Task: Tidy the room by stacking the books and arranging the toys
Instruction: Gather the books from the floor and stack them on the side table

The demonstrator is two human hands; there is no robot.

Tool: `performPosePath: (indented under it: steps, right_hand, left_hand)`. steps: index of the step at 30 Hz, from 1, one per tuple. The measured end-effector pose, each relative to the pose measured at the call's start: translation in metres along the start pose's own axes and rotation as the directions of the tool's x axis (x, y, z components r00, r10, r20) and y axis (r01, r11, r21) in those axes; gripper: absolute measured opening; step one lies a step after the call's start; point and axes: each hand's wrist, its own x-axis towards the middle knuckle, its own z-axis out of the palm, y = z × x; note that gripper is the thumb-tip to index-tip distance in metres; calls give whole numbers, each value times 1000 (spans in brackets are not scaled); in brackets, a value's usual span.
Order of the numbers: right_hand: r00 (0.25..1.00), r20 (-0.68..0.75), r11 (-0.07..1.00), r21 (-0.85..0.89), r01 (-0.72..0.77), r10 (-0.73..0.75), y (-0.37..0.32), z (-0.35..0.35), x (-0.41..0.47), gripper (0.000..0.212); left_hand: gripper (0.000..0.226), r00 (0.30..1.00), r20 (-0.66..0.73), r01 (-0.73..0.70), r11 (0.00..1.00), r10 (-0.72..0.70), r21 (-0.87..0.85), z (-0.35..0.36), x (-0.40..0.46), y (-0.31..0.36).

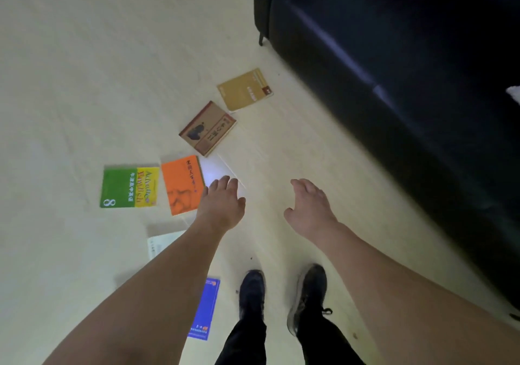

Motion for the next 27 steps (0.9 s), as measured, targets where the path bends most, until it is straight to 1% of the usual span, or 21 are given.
performPosePath:
  steps: [2,4,5,8,12,14,15,18,21,23,27]
  right_hand:
    - [999,40,1000,-25,14,-13,-9,0,12,73]
    - [993,110,997,-66,39,-31,-21,0,29,73]
    - [990,133,994,-89,56,-44,-30,0,41,73]
    - [986,138,984,-138,115,-96,-53,-2,84,72]
    - [969,207,971,-169,171,-135,-89,26,132,71]
    - [955,259,960,-197,200,-146,-109,55,159,70]
    - [954,263,960,-196,198,-144,-114,64,168,70]
    - [952,273,978,-117,173,-136,-136,104,208,69]
    - [947,291,988,-25,150,-136,-149,153,262,69]
    - [949,275,985,-23,169,-156,-152,185,307,69]
    - [956,220,977,-49,208,-193,-140,259,396,68]
  left_hand:
    - [56,999,5,43,998,-42,-48,1,5,-11]
    - [57,993,36,113,989,-110,-98,2,11,-26]
    - [57,989,30,151,981,-148,-122,4,15,-37]
    - [56,968,25,250,948,-250,-198,5,42,-66]
    - [57,942,72,333,901,-327,-279,31,74,-113]
    - [55,928,87,371,882,-362,-290,50,93,-147]
    - [55,931,84,365,888,-356,-279,55,101,-159]
    - [53,915,64,400,871,-399,-286,77,130,-209]
    - [56,899,55,436,878,-434,-198,111,174,-265]
    - [57,897,26,443,892,-442,-89,137,211,-301]
    - [47,876,-62,482,862,-479,156,193,284,-359]
